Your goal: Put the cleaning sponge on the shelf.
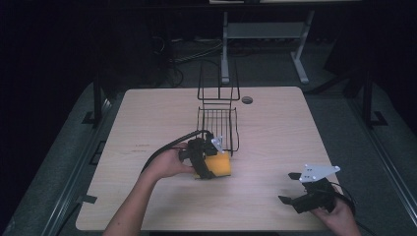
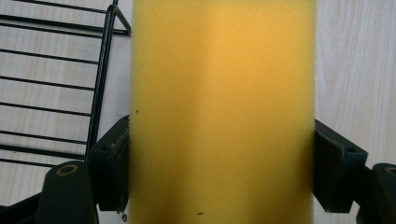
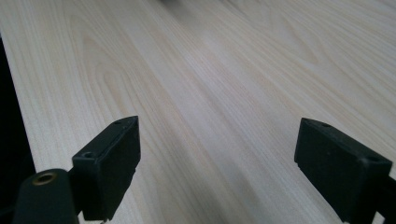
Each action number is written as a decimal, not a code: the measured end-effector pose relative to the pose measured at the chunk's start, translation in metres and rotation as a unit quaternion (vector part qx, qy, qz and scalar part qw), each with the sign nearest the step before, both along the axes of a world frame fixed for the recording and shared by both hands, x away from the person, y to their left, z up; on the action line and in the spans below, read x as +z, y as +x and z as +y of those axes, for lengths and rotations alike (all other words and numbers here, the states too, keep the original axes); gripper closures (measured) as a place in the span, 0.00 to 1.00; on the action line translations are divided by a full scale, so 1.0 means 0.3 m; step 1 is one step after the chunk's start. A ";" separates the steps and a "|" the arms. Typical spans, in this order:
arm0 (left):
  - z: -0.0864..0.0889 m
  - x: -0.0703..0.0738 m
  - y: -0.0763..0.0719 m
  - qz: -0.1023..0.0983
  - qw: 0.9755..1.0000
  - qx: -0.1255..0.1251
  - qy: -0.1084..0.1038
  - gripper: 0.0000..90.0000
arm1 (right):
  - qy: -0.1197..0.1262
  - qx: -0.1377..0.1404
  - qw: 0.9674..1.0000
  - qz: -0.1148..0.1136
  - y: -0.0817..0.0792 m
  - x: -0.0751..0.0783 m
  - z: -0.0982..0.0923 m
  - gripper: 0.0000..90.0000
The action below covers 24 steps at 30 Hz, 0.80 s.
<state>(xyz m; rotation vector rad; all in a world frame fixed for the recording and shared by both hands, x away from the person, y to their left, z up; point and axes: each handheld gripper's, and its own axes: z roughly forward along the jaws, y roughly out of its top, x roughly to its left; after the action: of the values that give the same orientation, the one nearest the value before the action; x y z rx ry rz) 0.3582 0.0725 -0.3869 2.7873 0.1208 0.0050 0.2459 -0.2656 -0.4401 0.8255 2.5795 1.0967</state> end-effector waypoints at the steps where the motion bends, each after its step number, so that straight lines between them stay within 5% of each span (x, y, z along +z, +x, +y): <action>1: 0.000 0.000 0.003 0.000 1.000 0.001 0.000 0.24 | 0.000 -0.001 1.000 0.002 0.000 0.000 0.000 0.16; 24: -0.014 0.018 0.092 0.003 1.000 0.008 -0.004 0.24 | 0.003 -0.001 1.000 0.004 0.009 0.003 -0.008 0.16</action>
<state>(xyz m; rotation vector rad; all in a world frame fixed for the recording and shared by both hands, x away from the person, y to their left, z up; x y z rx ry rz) 0.3859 0.0682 -0.3816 2.7776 0.1446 0.0014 0.2485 -0.2680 -0.4392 0.8358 2.5831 1.1033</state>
